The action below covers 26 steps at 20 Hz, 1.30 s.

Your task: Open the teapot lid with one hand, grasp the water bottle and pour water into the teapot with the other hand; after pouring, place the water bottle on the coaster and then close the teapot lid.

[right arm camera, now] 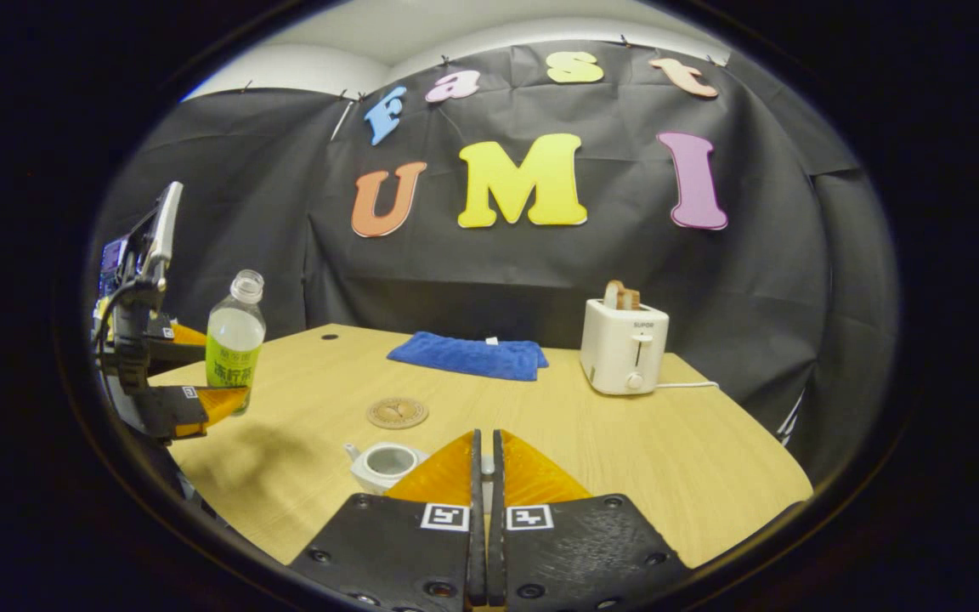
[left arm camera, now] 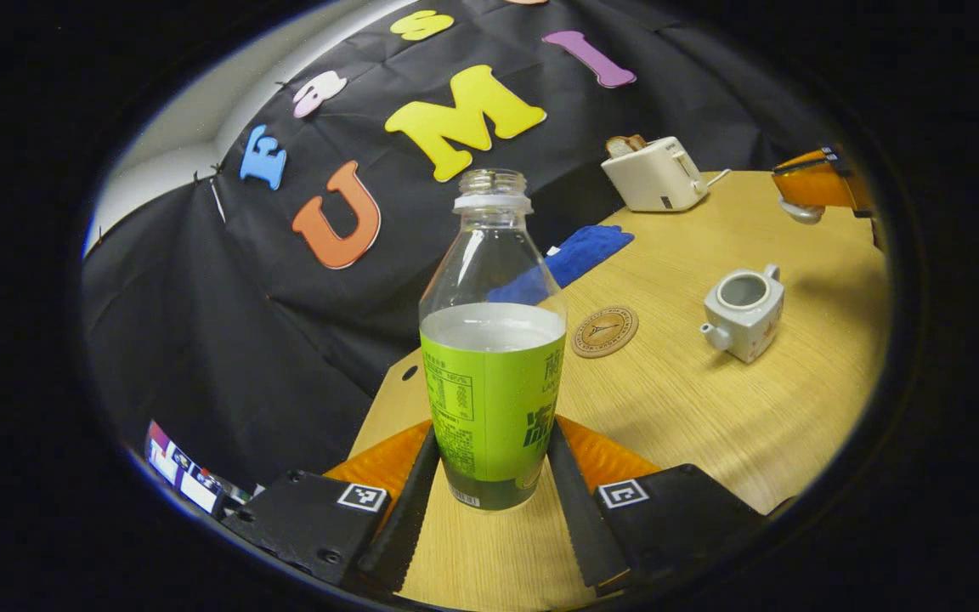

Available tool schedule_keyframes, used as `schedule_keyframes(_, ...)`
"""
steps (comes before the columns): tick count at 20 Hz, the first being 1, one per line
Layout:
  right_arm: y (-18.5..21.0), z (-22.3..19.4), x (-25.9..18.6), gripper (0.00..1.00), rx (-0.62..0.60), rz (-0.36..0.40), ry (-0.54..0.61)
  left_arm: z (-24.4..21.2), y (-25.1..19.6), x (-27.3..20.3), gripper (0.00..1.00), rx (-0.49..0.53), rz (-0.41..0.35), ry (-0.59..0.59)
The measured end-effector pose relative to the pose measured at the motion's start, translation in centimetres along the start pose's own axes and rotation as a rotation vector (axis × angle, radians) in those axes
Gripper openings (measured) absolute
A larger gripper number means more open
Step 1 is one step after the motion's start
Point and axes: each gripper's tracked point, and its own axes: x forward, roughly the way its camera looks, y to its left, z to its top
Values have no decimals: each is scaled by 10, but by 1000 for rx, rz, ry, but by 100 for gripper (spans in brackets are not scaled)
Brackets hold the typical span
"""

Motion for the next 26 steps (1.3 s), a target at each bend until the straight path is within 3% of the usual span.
schedule_keyframes(7, -16, -3, -10, 1, 21, -9, -14, 5, -19, -1, 75, 240, -23, 26)
schedule_keyframes(16, -35, -11, -16, 1, 49, -29, -7, 6, -33, 10, 75, 685, -19, 70)
schedule_keyframes(26, -46, -17, -14, 1, 59, -32, 1, 17, -29, 23, 74, 947, 0, 150)
